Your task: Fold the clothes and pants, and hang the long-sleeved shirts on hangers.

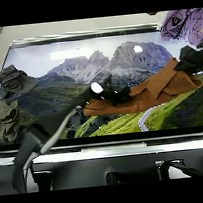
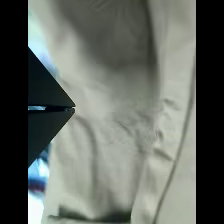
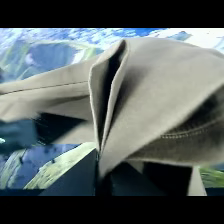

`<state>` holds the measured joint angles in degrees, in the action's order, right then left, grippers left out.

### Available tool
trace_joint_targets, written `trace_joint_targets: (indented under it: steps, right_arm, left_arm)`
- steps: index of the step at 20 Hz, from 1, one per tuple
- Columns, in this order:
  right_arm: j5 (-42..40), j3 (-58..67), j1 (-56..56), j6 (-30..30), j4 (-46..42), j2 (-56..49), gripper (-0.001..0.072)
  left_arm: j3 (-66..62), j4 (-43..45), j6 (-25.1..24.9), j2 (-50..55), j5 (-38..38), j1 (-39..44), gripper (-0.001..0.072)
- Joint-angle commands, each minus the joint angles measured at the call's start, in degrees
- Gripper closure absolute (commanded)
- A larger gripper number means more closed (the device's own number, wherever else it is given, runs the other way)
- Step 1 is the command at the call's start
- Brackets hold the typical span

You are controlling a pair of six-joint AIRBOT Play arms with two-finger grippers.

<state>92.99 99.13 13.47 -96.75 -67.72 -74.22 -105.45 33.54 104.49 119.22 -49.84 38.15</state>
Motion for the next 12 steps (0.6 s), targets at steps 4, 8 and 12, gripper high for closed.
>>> trace_joint_targets:
  steps: [4,8,12]
  right_arm:
    - [-5.60,0.09,-16.68,-11.69,-4.98,-1.03,0.0686]
    - [-11.54,0.09,-28.68,-19.82,-6.45,-5.51,0.0686]
    - [-18.71,0.09,-38.03,-24.50,-6.43,-11.85,0.0686]
  left_arm:
    - [-0.22,37.75,3.91,-16.61,-24.35,-16.94,0.0691]
    - [-0.22,42.86,0.87,-24.02,-30.40,-27.63,0.0690]
    - [-0.22,42.84,0.90,-27.19,-32.74,-35.12,0.0691]
